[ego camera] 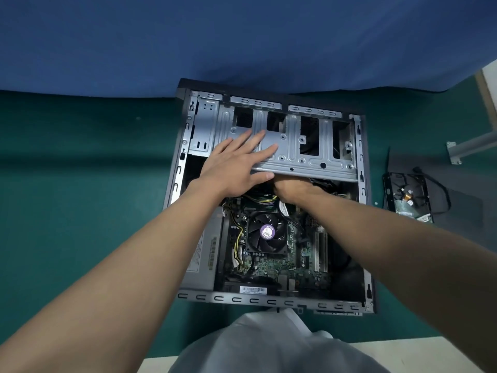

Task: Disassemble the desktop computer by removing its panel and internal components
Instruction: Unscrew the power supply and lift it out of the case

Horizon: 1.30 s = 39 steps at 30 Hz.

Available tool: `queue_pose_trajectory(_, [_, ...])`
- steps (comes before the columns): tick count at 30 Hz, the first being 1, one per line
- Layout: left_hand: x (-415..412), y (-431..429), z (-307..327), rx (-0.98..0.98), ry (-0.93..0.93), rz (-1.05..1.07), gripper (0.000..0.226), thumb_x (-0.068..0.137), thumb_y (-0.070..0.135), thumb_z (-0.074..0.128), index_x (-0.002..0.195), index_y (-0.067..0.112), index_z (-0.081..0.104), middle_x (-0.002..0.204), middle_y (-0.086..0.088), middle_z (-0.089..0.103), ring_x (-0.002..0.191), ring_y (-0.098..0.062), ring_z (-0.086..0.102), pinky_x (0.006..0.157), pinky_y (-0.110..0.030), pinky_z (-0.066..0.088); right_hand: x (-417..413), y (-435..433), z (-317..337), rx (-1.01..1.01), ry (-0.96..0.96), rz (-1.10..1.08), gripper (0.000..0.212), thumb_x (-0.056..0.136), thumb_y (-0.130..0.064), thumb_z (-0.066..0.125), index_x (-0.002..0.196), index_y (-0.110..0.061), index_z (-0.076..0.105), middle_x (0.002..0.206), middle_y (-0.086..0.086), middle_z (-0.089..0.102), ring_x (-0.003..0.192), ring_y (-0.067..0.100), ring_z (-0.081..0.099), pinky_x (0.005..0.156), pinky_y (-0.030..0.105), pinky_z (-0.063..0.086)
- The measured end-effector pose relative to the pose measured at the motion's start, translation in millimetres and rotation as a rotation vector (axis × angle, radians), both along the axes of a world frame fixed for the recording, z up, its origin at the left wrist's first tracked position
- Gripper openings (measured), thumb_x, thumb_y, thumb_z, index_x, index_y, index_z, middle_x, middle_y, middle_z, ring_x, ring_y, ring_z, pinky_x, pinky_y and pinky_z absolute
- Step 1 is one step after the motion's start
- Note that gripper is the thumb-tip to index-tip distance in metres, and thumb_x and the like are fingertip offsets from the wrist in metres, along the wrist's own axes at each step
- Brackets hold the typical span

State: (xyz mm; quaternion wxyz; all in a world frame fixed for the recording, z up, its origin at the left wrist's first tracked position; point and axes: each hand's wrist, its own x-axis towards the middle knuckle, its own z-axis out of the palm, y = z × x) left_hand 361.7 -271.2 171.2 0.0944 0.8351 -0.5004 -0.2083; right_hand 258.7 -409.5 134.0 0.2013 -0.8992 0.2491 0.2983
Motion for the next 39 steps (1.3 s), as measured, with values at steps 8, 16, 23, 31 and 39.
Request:
queue_pose_trajectory(8, [0.2, -0.9, -0.5, 0.001, 0.037, 0.015, 0.057, 0.095, 0.066, 0.024, 0.148, 0.052, 0.01, 0.16, 0.017, -0.008, 0.146, -0.005, -0.011, 0.116, -0.033, -0.007, 2.5, 11.5, -4.6, -0.076, -0.019, 0.057, 0.028, 0.097, -0.012, 0.038, 0.124, -0.012, 0.044, 0.122, 0.016, 0.05, 0.113, 0.037, 0.052, 0.096, 0.043, 0.043])
queue_pose_trajectory(16, [1.0, -1.3, -0.2, 0.0, 0.063, 0.024, 0.053, 0.097, 0.063, 0.021, 0.148, 0.052, 0.011, 0.16, 0.018, -0.007, 0.146, -0.004, -0.011, 0.116, -0.033, -0.007, 2.9, 2.0, -9.2, -0.065, -0.014, 0.048, 0.031, 0.093, -0.016, 0.046, 0.123, -0.013, 0.039, 0.125, 0.015, 0.049, 0.11, 0.034, 0.052, 0.09, 0.039, 0.042])
queue_pose_trajectory(23, [-0.1, -2.5, -0.2, -0.001, 0.066, 0.035, 0.052, 0.098, 0.061, 0.023, 0.147, 0.051, 0.013, 0.16, 0.018, -0.007, 0.146, -0.004, -0.011, 0.116, -0.033, -0.008, 5.1, -2.5, -12.7, -0.128, 0.062, 0.253, 0.03, 0.098, -0.022, 0.037, 0.124, -0.012, 0.049, 0.136, 0.014, 0.047, 0.125, 0.031, 0.044, 0.1, 0.037, 0.034])
queue_pose_trajectory(31, [-0.1, -2.6, -0.8, -0.002, 0.065, 0.047, 0.051, 0.097, 0.062, 0.024, 0.146, 0.053, 0.013, 0.16, 0.019, -0.005, 0.146, -0.004, -0.01, 0.116, -0.033, -0.007, 5.2, 9.7, -11.3, -0.111, 0.011, 0.197, 0.036, 0.099, -0.014, 0.029, 0.134, -0.017, 0.036, 0.14, 0.014, 0.041, 0.123, 0.033, 0.045, 0.101, 0.043, 0.037])
queue_pose_trajectory(39, [-0.1, -2.6, -0.3, -0.002, 0.062, 0.046, 0.051, 0.097, 0.062, 0.024, 0.146, 0.054, 0.013, 0.16, 0.019, -0.005, 0.146, -0.003, -0.01, 0.115, -0.032, -0.007, 3.7, 4.7, -12.5, -0.069, -0.092, 0.08, 0.009, 0.095, -0.012, 0.034, 0.09, -0.019, 0.038, 0.096, 0.003, 0.047, 0.099, 0.029, 0.052, 0.086, 0.037, 0.039])
